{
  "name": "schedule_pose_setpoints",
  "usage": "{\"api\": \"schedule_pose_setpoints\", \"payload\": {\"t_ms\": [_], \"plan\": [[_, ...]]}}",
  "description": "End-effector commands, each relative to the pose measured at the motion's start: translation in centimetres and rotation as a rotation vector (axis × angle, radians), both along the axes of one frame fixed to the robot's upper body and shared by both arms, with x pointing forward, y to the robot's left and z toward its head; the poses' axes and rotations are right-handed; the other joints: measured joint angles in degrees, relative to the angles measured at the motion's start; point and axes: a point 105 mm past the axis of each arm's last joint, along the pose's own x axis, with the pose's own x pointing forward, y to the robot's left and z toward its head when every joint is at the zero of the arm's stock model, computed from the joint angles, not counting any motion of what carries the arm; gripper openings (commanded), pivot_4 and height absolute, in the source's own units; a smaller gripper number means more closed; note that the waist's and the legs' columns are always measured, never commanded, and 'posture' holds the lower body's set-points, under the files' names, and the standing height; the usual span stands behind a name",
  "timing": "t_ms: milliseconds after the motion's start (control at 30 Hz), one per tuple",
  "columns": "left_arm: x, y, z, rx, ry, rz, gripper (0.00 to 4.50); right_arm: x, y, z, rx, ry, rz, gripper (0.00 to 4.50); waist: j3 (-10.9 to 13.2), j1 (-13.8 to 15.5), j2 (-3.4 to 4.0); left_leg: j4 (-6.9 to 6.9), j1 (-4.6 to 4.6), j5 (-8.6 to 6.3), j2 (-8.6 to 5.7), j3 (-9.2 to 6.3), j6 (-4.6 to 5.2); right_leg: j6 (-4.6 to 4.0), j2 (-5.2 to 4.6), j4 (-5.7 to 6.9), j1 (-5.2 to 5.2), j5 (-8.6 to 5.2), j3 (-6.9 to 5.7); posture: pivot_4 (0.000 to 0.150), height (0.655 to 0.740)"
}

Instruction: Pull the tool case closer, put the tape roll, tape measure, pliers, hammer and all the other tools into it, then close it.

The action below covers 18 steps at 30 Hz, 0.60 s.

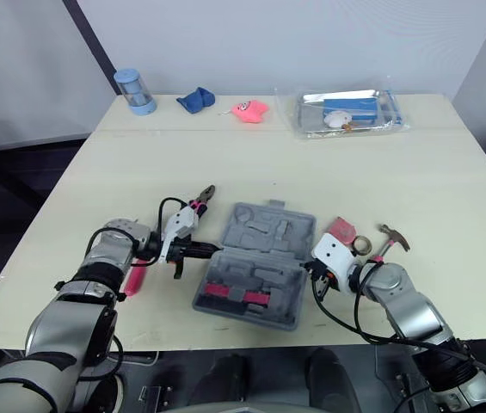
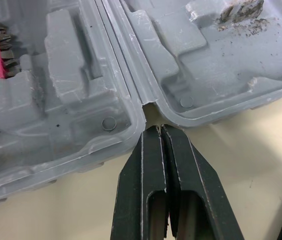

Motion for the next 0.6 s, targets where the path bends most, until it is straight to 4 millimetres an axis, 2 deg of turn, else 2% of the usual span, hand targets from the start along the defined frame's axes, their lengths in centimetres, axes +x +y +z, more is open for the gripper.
{"api": "schedule_pose_setpoints", "payload": {"t_ms": [33,267,600], "plan": [[-2.6,-0.1,-2.1,0.026,0.108,-0.042,0.00,-0.2,-0.2,0.5,0.021,-0.011,0.022,0.05,0.0,0.0,0.01,0.00,0.00,0.00,0.00,0.00,0.00,0.00,0.00,0.00,0.00,0.00,0.00,0.150,0.7400],[-5.7,-0.6,-2.2,0.030,0.107,-0.079,0.00,-1.0,-0.5,0.6,0.042,0.016,0.060,0.05,-0.1,0.1,0.18,0.00,0.05,-0.01,0.03,0.03,0.01,-0.04,-0.01,0.02,0.01,-0.02,0.00,0.150,0.7400],[-8.0,-0.8,-2.3,0.044,0.114,-0.103,0.00,-2.6,0.0,0.6,0.073,0.086,0.137,0.05,-0.1,0.3,0.19,0.00,0.08,-0.02,0.04,0.04,0.02,-0.08,-0.01,0.03,0.03,-0.05,-0.01,0.150,0.7400]]}}
